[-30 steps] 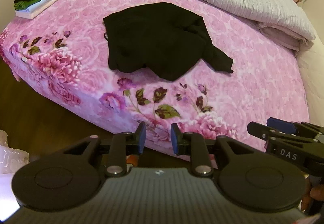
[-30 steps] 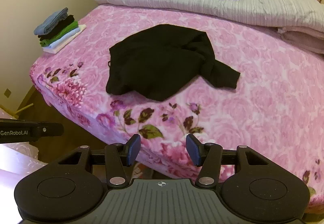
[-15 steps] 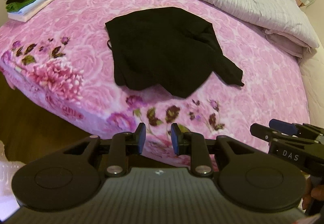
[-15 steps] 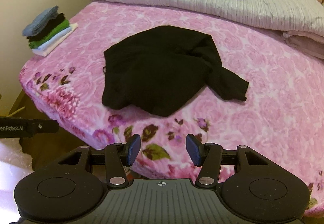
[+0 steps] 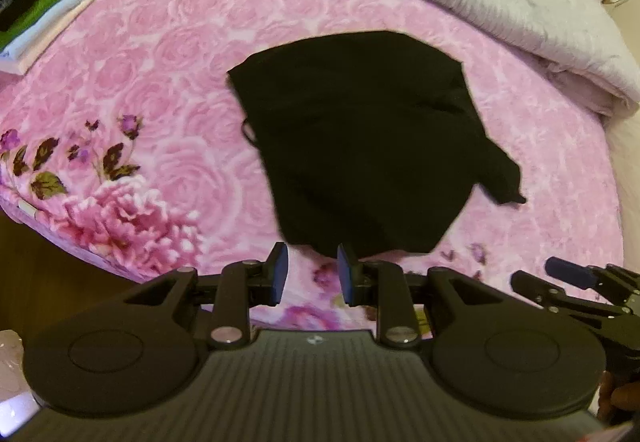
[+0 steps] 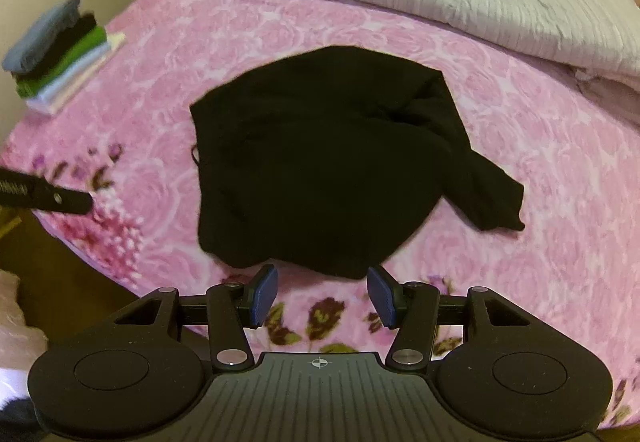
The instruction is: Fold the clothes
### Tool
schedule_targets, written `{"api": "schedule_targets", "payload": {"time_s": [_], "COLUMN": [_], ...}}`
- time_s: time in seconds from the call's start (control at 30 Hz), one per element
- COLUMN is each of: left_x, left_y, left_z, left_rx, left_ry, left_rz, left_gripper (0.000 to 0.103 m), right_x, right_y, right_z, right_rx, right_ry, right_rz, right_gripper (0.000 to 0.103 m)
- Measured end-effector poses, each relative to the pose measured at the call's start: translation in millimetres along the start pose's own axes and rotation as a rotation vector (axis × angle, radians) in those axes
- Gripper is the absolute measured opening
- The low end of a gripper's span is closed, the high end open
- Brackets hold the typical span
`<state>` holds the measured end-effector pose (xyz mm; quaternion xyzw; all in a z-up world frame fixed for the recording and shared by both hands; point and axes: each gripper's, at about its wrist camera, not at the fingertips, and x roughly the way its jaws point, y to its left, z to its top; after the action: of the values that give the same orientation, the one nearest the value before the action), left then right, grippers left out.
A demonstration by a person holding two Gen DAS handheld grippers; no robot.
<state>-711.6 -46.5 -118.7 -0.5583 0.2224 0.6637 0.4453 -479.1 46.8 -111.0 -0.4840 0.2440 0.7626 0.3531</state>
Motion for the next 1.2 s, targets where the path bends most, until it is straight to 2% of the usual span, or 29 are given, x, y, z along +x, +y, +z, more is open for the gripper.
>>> {"api": "schedule_targets", "payload": {"time_s": [0.13,0.3,0.4,0.5,0.63,0.7,0.8,0.9,1.0,1.07,1.2], "left_x": [28,60,72,84,99,106,114,119,121,121,117], "left_y": [29,58,68,77,90,93,96,98,101,103,108], "left_z": [-1,-14,-18,-22,-28,-29,-30,-30,-28,-26,-22], "left_rx": [-0.048,-0.120,-0.174,-0.229,-0.303,-0.325,-0.342,-0.353,-0.355,-0.355,-0.349], "left_ry": [0.074,0.154,0.163,0.169,0.178,0.185,0.191,0.189,0.194,0.195,0.179], "left_rz": [0.011,0.016,0.013,0.010,0.007,0.004,-0.002,-0.005,0.002,0.007,0.008], "left_gripper": [0.022,0.022,0.022,0.022,0.022,0.022,0.022,0.022,0.022,0.022,0.022], "right_x": [36,82,107,131,159,171,197,220,238,244,224], "right_y": [17,54,74,92,105,108,112,116,120,123,127], "right_z": [-7,-30,-45,-60,-82,-90,-100,-111,-115,-112,-97], "right_rx": [-0.138,-0.406,-0.582,-0.797,-1.110,-1.204,-1.305,-1.397,-1.449,-1.459,-1.333], "right_ry": [0.043,0.068,0.065,0.017,-0.118,-0.158,-0.128,-0.143,-0.113,-0.081,-0.051], "right_rz": [-0.038,-0.053,-0.068,-0.116,-0.211,-0.230,-0.232,-0.271,-0.280,-0.266,-0.162], "right_gripper": [0.054,0.054,0.054,0.054,0.054,0.054,0.054,0.054,0.054,0.054,0.054]}}
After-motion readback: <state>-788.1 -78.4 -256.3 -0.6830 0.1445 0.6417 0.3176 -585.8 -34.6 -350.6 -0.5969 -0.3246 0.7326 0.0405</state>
